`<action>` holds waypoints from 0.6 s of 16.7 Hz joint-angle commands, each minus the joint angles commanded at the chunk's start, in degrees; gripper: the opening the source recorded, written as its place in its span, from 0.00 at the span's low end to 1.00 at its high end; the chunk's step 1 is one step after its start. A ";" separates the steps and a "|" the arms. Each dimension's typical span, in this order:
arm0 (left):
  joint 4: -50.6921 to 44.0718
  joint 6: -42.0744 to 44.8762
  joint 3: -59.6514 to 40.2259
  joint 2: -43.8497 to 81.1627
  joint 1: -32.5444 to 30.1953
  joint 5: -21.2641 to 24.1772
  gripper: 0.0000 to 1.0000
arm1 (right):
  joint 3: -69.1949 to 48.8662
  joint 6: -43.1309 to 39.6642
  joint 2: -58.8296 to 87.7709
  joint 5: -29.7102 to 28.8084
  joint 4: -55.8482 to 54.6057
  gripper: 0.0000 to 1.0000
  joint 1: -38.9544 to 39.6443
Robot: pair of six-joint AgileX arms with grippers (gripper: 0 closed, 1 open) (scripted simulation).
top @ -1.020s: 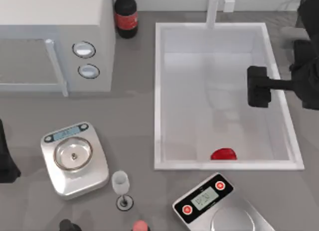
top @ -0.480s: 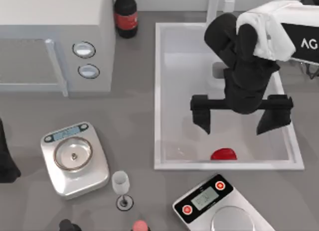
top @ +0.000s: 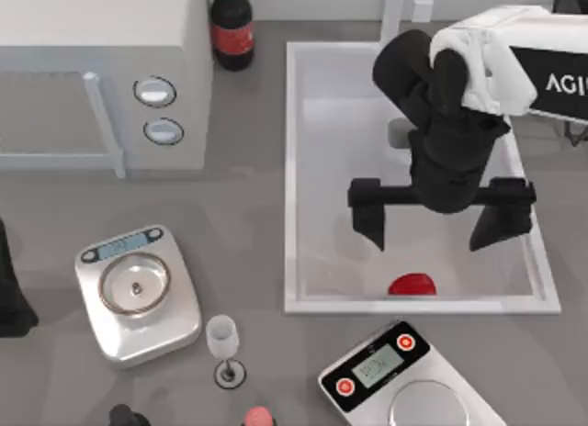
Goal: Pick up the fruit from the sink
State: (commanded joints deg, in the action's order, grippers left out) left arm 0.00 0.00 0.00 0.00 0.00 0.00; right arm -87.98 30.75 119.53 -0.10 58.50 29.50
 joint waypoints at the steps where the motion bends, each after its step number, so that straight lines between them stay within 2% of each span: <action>1: 0.00 0.00 0.00 0.00 0.00 0.00 1.00 | 0.54 0.02 0.91 -0.01 -1.32 1.00 0.02; 10: 0.00 0.00 0.00 0.00 0.00 0.00 1.00 | 9.19 0.32 15.30 -0.16 -25.09 1.00 0.33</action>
State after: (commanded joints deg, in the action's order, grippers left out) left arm 0.00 0.00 0.00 0.00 0.00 0.00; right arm -78.79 31.07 134.83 -0.27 33.41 29.83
